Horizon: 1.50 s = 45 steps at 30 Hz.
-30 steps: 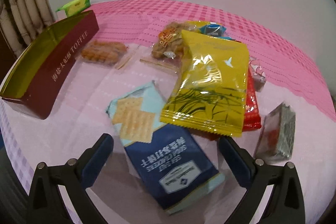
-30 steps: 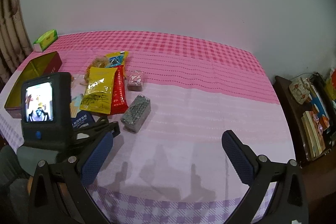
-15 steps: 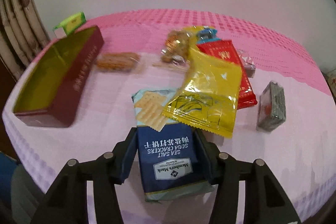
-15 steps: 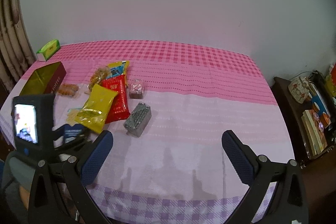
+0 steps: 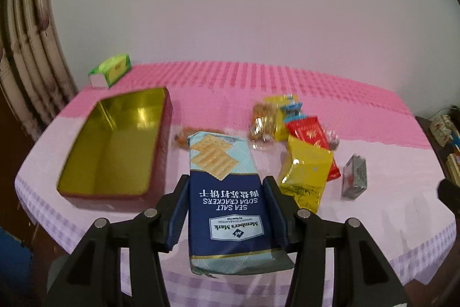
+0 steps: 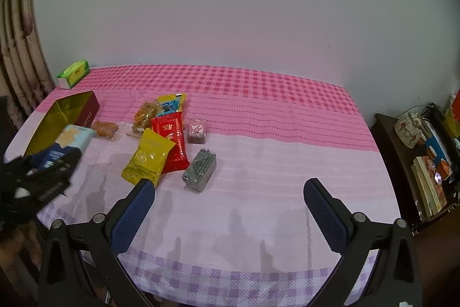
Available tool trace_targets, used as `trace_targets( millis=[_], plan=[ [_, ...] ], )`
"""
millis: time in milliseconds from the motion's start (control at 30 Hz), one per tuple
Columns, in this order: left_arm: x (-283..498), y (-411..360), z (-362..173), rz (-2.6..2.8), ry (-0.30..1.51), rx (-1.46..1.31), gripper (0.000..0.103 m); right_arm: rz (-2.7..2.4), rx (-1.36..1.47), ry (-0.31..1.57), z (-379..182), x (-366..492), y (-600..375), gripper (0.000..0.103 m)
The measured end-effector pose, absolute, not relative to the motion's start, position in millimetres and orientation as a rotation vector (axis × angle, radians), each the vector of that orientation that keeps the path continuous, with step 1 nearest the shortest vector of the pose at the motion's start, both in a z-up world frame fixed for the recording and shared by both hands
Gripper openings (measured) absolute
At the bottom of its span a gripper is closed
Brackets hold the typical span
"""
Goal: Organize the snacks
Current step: 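Carry the cracker pack with the left tool into the tin and release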
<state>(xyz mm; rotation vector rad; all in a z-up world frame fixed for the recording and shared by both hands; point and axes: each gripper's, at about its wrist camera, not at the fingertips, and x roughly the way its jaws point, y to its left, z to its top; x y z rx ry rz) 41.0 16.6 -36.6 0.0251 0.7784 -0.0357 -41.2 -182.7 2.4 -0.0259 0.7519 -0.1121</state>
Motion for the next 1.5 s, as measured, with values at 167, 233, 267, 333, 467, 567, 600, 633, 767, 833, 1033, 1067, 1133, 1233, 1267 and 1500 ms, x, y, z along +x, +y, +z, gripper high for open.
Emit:
trace_targets(
  millis=[167,233,267,333,467,567,600,633,767,833,1033,1067,1133,1233,1267,1500],
  plan=[
    [36.1,48.0,-11.2,-0.039,0.708,0.017,0.051,-0.103,-0.039,0.762,-0.8,-39.9,-179.8,0.103],
    [37.1,58.2,-3.5,-0.02,0.686,0.028,0.051,-0.1,-0.041,0.768,-2.3,-38.6,-179.7,0.103],
    [38.6,64.0,-0.2,-0.009,0.677,0.031,0.051,-0.099,-0.04,0.77,-2.8,-38.5,-180.3,0.103],
    [44.5,80.5,5.5,0.021,0.663,0.018,0.051,-0.103,-0.039,0.773,-3.7,-37.7,-181.6,0.103],
    [61.8,118.2,8.3,0.089,0.664,-0.013,0.051,-0.109,-0.03,0.778,-5.4,-37.1,-183.5,0.103],
    [74.0,147.8,3.0,0.132,0.688,-0.049,0.051,-0.111,-0.042,0.79,-9.9,-35.0,-181.7,0.103],
    [77.4,158.6,1.6,0.151,0.697,-0.073,0.051,-0.112,-0.047,0.794,-11.4,-34.1,-180.8,0.103],
    [78.8,164.6,0.2,0.158,0.7,-0.083,0.051,-0.112,-0.051,0.797,-12.9,-33.5,-179.9,0.103],
    [83.3,177.7,-4.9,0.167,0.706,-0.079,0.051,-0.116,-0.061,0.805,-18.6,-30.4,-177.7,0.103],
    [87.2,183.3,-10.3,0.17,0.712,-0.075,0.051,-0.12,-0.061,0.811,-21.9,-28.7,-177.8,0.103],
    [110.5,191.5,-32.0,0.184,0.753,-0.061,0.051,-0.131,-0.071,0.827,-33.3,-21.4,-175.0,0.103],
    [115.6,192.6,-35.9,0.188,0.763,-0.057,0.051,-0.133,-0.075,0.83,-35.5,-20.1,-173.9,0.103],
    [124.6,194.9,-43.2,0.193,0.785,-0.051,0.051,-0.13,-0.08,0.838,-41.1,-17.3,-171.5,0.103],
    [135.6,198.7,-53.7,0.2,0.81,-0.047,0.051,-0.127,-0.093,0.859,-51.0,-13.1,-166.6,0.103],
    [138.0,199.5,-57.0,0.202,0.816,-0.046,0.051,-0.125,-0.1,0.866,-54.1,-12.2,-164.8,0.103],
    [151.7,200.8,-76.5,0.209,0.877,-0.053,0.051,-0.114,-0.132,0.899,-68.6,-8.1,-155.3,0.103]
  ],
)
